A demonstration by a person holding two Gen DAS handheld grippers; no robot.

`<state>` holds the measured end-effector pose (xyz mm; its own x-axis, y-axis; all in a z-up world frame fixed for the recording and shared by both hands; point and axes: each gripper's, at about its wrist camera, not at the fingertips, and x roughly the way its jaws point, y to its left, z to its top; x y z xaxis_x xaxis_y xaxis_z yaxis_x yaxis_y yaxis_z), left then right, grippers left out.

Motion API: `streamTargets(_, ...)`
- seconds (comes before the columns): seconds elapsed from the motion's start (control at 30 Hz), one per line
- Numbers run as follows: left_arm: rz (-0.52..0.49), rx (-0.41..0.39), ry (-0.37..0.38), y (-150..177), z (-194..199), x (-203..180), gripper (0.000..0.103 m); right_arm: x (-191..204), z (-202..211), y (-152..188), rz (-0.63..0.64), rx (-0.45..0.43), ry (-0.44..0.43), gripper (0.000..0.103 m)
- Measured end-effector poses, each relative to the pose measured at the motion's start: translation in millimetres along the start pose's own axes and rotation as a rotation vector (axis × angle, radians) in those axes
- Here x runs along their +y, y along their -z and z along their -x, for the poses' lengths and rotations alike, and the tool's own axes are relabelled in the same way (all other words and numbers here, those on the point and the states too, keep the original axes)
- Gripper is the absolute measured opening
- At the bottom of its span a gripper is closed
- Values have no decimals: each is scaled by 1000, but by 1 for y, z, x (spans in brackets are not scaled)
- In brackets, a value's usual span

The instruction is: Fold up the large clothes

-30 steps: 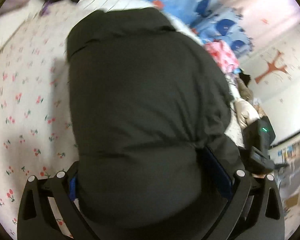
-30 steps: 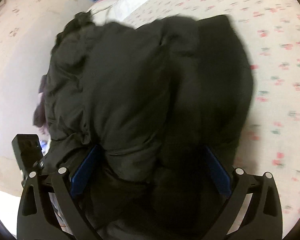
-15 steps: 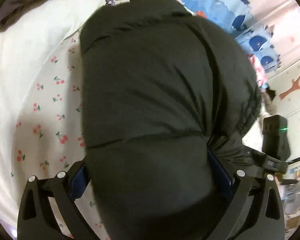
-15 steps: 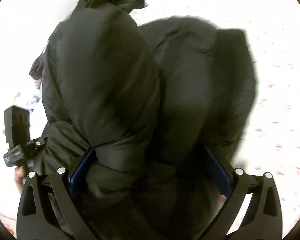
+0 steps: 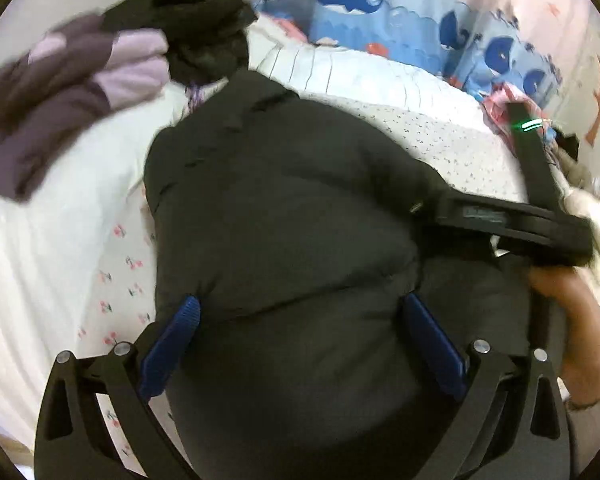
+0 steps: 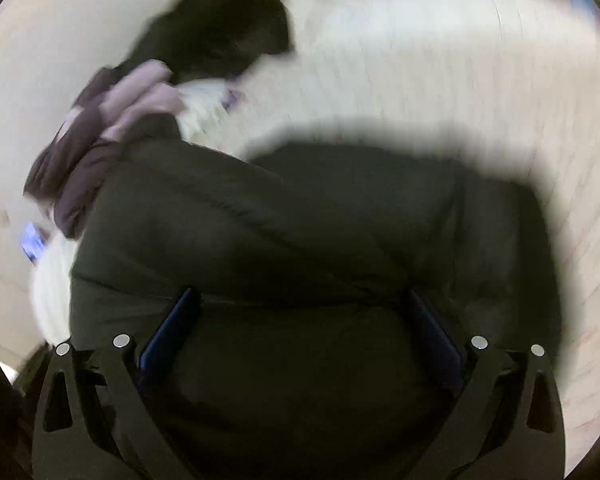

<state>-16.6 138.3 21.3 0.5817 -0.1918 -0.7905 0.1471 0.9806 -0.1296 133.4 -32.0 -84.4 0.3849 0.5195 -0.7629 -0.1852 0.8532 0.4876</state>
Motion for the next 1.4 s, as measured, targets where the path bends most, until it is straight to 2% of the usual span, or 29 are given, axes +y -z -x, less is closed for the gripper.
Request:
streamTargets(0.1,-3,5,15,-1,10,0,97,9,24,7,54,-50,49,96)
streamTargets(0.2,52,-57,32,-4,31,12,97,33,86,40,200,-260,39,96)
streamTargets(0.27,80,-81,-3,1,38,19,97,40,102,70,259,-313,65,96)
streamTargets(0.3,89,-75,-13,5,36,21,97,40,87,86,302,-249,120,96)
streamTargets(0.33,96,-51,-16,8,30,24,97,39,70,95,318,-185,135,96)
streamTargets(0.37,102,-12,-2,9,19,26,97,32,59,104,304,-140,106,96)
streamTargets(0.43,113,31,-1,13,5,28,97,15,50,95,186,-75,53,96)
streamTargets(0.47,109,26,-19,13,4,27,97,18,54,91,181,-82,60,96)
streamTargets(0.5,101,9,-30,13,7,25,97,24,65,89,208,-127,80,96)
streamTargets(0.57,89,-35,-50,13,18,21,97,40,96,93,276,-288,75,96)
streamTargets(0.6,83,-77,-83,12,26,21,97,45,106,97,292,-329,58,96)
streamTargets(0.67,85,-109,-106,10,32,21,97,55,120,106,330,-388,52,96)
streamTargets(0.7,97,-113,-106,9,31,23,97,57,121,108,348,-390,70,96)
streamTargets(0.77,121,-95,-92,9,26,26,97,57,105,111,379,-319,119,96)
streamTargets(0.87,135,-75,-82,8,21,29,97,56,78,108,349,-245,118,96)
streamTargets(0.93,135,-80,-84,8,22,28,97,54,79,106,332,-248,121,96)
streamTargets(1.07,146,-94,-78,9,27,25,97,47,93,112,341,-308,186,96)
streamTargets(1.2,129,-96,-90,11,28,19,97,36,96,106,278,-275,144,96)
streamTargets(1.4,75,-115,-147,12,30,5,97,31,105,105,264,-279,152,96)
